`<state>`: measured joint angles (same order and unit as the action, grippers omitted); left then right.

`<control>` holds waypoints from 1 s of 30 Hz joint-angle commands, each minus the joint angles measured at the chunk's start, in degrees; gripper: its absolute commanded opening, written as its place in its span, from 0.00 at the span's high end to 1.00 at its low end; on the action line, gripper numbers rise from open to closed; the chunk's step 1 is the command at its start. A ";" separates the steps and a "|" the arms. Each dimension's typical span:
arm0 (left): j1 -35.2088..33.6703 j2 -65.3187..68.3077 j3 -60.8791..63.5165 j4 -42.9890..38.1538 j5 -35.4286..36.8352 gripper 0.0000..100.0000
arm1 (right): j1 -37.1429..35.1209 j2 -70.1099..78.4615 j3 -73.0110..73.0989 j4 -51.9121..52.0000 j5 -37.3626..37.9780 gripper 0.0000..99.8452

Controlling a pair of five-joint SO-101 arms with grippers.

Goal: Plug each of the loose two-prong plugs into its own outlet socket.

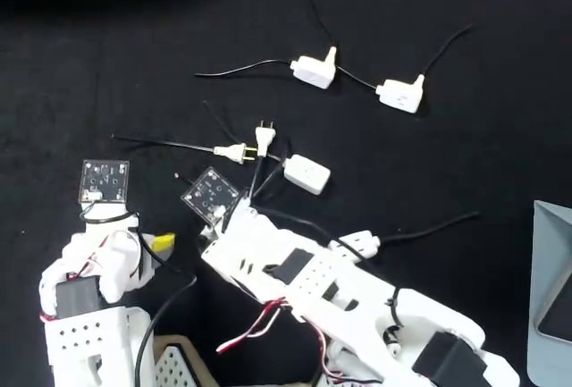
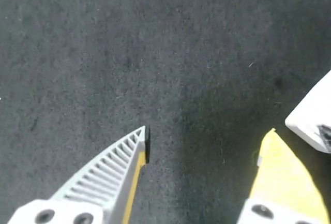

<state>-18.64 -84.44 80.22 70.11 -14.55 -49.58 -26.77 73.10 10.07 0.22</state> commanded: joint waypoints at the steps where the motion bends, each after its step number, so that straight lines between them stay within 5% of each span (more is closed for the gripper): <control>1: 0.13 -0.26 0.57 -2.64 0.44 0.66 | 0.35 -2.24 -4.26 -0.09 2.02 0.99; 11: 0.04 -0.26 1.71 -3.87 0.70 0.66 | 0.09 -13.93 -5.85 0.35 10.20 0.99; 20: 0.04 -0.26 2.42 -4.04 0.53 0.66 | 0.79 -24.13 -17.45 16.88 11.52 0.99; 30: 0.04 -0.26 2.42 -4.04 0.53 0.66 | 13.98 -32.04 -19.82 24.09 17.85 0.99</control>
<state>-18.64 -84.44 83.03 67.30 -14.55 -41.85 -56.04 56.84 33.54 16.66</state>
